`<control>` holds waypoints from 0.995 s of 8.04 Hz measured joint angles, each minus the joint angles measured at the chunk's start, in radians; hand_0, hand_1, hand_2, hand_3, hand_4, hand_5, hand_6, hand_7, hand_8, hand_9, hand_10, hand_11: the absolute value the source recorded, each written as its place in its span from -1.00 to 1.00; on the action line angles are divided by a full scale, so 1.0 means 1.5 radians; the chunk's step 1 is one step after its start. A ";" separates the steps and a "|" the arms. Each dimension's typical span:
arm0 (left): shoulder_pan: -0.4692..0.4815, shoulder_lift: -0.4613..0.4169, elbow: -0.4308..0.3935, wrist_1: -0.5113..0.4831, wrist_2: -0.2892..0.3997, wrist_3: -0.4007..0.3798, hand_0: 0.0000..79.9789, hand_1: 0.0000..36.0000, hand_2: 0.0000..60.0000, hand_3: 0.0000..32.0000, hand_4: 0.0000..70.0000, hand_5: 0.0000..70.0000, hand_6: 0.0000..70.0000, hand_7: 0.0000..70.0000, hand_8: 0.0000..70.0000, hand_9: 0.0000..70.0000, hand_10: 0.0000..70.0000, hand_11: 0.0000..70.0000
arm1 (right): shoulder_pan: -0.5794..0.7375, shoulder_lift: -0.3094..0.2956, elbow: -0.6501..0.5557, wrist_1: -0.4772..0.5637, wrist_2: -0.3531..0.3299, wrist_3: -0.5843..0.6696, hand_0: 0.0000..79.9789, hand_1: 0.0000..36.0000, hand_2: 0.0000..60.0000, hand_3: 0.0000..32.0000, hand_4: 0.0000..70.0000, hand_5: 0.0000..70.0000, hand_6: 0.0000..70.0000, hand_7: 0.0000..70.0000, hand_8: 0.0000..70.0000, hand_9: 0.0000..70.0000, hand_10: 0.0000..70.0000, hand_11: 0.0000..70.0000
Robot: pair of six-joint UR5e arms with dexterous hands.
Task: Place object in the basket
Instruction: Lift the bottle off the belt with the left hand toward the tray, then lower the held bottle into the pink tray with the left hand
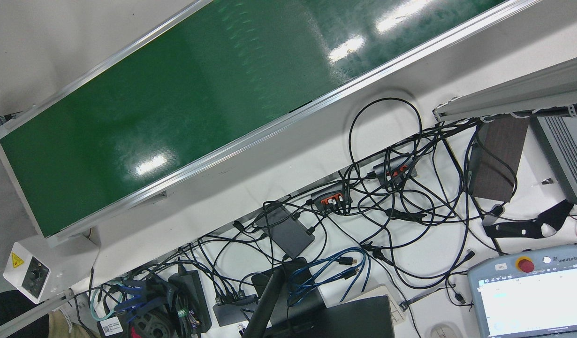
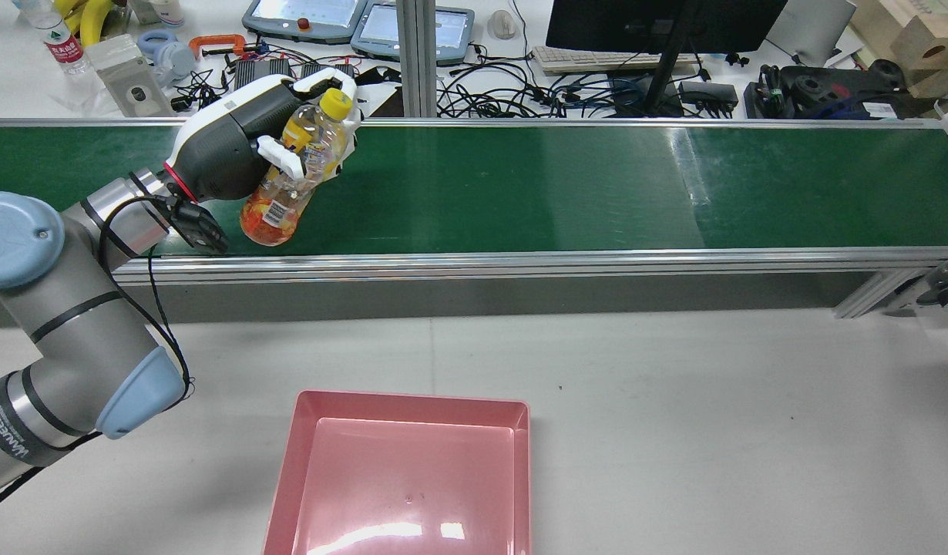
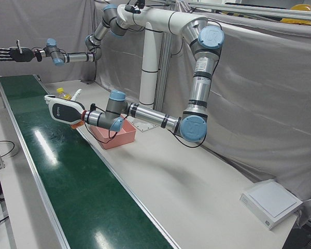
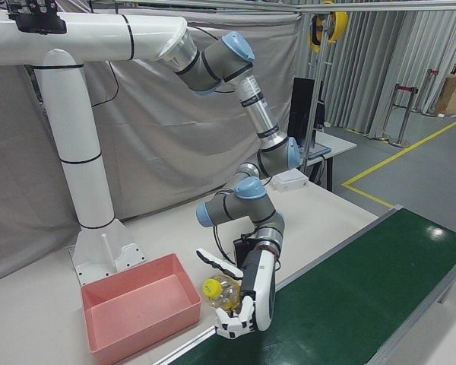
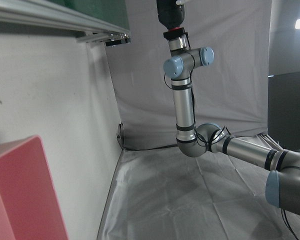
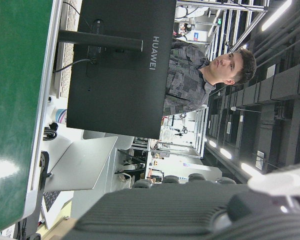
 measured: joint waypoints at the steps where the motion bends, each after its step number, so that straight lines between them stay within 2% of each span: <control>1: 0.028 0.001 -0.014 0.000 0.000 0.003 0.20 -0.77 -1.00 -1.00 -0.78 1.00 0.02 1.00 0.55 1.00 1.00 1.00 | 0.000 0.000 0.000 0.000 0.000 0.000 -1.00 -1.00 -1.00 -1.00 -1.00 -1.00 -1.00 -1.00 -1.00 -1.00 -1.00 -1.00; 3: 0.081 0.001 -0.025 0.001 -0.001 0.012 0.21 -0.73 -1.00 -1.00 -0.77 1.00 0.01 1.00 0.53 1.00 1.00 1.00 | 0.000 0.000 0.000 0.000 0.000 0.000 -1.00 -1.00 -1.00 -1.00 -1.00 -1.00 -1.00 -1.00 -1.00 -1.00 -1.00 -1.00; 5: 0.108 0.019 -0.048 0.000 -0.001 0.017 0.20 -0.71 -1.00 -1.00 -0.77 1.00 0.01 1.00 0.50 1.00 1.00 1.00 | 0.000 0.000 0.000 0.000 0.000 0.000 -1.00 -1.00 -1.00 -1.00 -1.00 -1.00 -1.00 -1.00 -1.00 -1.00 -1.00 -1.00; 8: 0.134 0.118 -0.136 -0.002 -0.001 0.035 0.22 -0.67 -1.00 -1.00 -0.79 1.00 -0.05 1.00 0.46 1.00 0.97 1.00 | 0.000 0.000 0.000 0.000 0.000 0.000 -1.00 -1.00 -1.00 -1.00 -1.00 -1.00 -1.00 -1.00 -1.00 -1.00 -1.00 -1.00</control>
